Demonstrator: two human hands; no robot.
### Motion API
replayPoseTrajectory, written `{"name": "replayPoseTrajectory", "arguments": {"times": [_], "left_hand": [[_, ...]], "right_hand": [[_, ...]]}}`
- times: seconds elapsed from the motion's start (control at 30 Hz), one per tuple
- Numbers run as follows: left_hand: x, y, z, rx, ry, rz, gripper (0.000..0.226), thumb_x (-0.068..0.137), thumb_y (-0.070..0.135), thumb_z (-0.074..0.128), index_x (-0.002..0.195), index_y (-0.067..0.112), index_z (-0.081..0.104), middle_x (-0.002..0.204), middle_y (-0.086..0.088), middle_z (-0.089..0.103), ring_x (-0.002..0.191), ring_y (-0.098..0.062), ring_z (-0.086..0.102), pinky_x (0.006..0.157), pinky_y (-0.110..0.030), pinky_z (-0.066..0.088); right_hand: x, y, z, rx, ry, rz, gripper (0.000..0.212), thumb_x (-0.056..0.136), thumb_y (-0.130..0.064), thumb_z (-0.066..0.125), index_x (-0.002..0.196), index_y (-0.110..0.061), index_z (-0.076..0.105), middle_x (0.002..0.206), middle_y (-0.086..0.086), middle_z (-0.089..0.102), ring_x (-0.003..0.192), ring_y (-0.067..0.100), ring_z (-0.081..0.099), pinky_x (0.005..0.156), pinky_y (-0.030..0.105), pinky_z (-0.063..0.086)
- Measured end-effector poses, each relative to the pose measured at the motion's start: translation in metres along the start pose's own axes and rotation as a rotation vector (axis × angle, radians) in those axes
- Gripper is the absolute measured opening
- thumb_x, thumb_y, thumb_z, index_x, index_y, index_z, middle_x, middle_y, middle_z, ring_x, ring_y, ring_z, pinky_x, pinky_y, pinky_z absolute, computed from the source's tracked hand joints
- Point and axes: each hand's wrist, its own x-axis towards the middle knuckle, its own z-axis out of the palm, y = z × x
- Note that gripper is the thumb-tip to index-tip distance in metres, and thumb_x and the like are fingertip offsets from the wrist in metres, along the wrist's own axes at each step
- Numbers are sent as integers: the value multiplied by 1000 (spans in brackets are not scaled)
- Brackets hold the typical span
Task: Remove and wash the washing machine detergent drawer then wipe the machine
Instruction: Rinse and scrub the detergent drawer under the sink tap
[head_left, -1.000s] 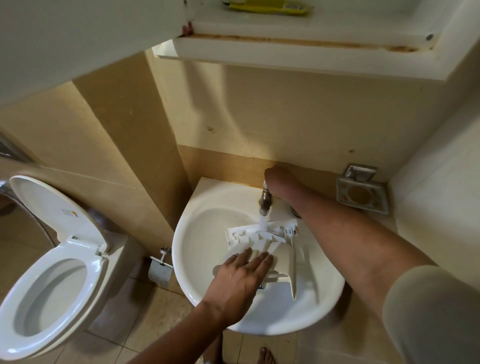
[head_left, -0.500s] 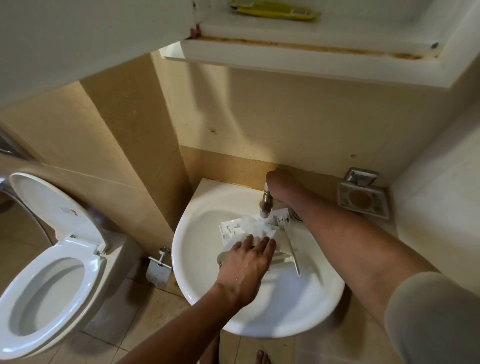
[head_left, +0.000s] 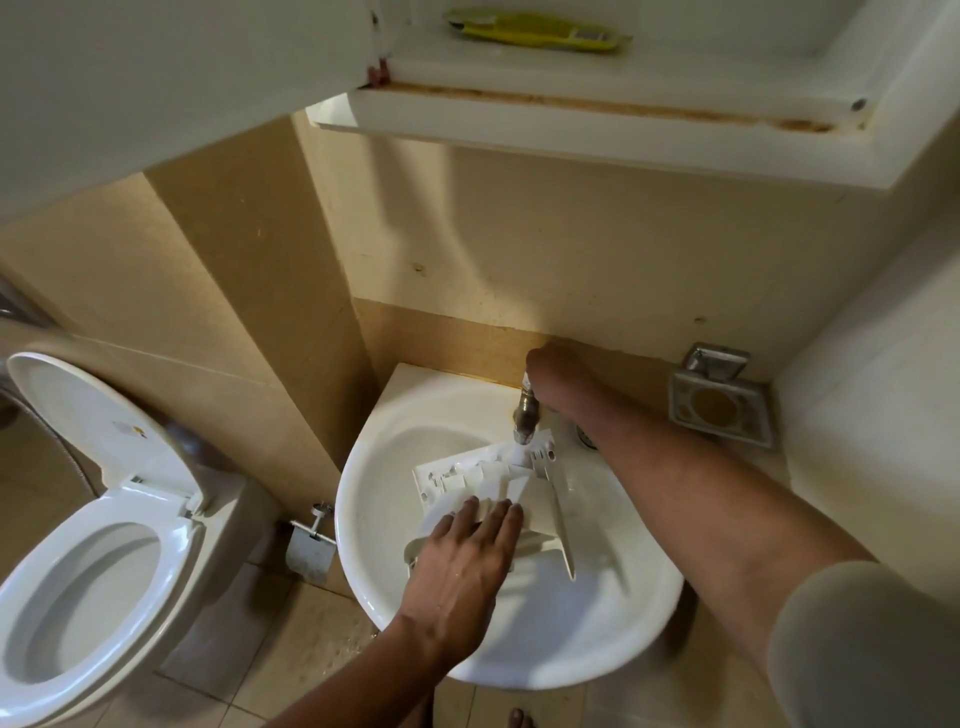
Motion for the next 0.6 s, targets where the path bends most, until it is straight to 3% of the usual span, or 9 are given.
{"name": "replayPoseTrajectory", "arguments": {"times": [0.23, 0.6], "left_hand": [[6, 4, -2, 55, -22, -6, 85, 43, 8, 88, 126, 5, 68, 120, -13, 73, 104, -39, 71, 76, -41, 63], [20, 21, -7, 58, 7, 143, 88, 47, 12, 87, 131, 7, 61, 124, -11, 71, 106, -37, 70, 78, -38, 61]], "right_hand": [[-1, 2, -1, 14, 16, -4, 18, 92, -6, 59, 109, -2, 66, 111, 14, 65, 102, 26, 64, 85, 31, 50], [-1, 1, 1, -17, 2, 1, 19, 92, -9, 61, 108, -3, 66, 111, 13, 65, 101, 26, 64, 86, 31, 51]]}}
